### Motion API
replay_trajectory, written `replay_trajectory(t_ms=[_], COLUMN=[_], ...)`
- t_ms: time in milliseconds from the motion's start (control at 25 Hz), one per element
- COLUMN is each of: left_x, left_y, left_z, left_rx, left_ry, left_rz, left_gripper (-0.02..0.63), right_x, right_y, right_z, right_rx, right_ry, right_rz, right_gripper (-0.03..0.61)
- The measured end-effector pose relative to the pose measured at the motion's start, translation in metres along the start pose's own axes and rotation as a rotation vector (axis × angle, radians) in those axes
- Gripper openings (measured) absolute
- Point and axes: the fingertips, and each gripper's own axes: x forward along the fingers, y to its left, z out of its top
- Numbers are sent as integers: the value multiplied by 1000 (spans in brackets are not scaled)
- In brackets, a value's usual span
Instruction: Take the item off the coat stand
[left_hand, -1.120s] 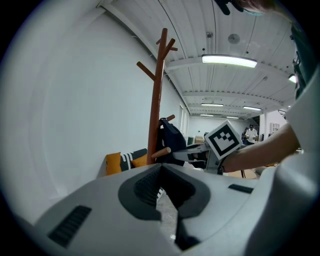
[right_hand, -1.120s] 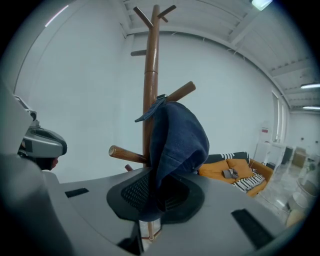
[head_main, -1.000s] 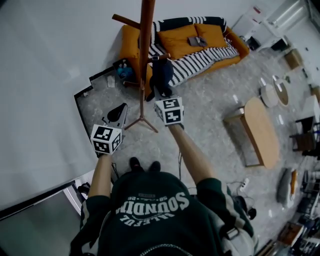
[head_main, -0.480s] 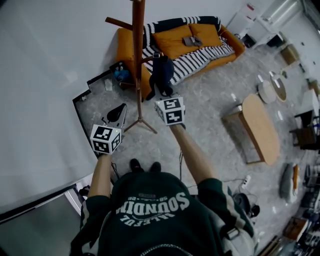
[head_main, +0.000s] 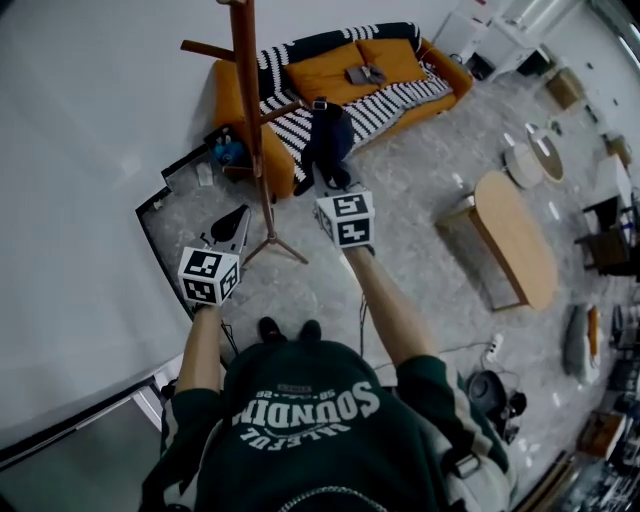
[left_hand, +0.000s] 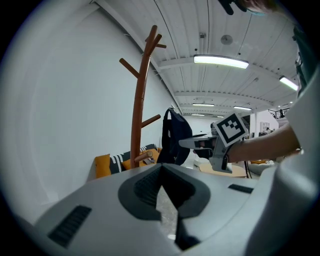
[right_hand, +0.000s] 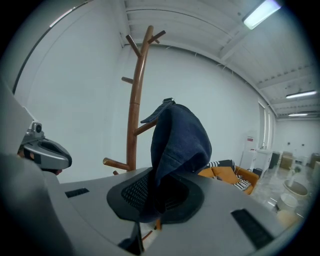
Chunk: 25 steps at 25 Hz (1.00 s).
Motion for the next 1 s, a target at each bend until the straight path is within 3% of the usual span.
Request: replay_trajectory(t_ms=[680,1000], left_x=[15,3], left_y=[-27,-30], left_z=[-2,-11], left_rx=[8,4], left_ry=[3,9], left_rz=[-61,-47], left_gripper=[0,0], right_x=[-74,-103], right_y=[2,15], right_z=[-38,-78], right_rx=[88,81], right_ry=[-25,4], right_rz=[-41,-37], right_gripper=[32,29])
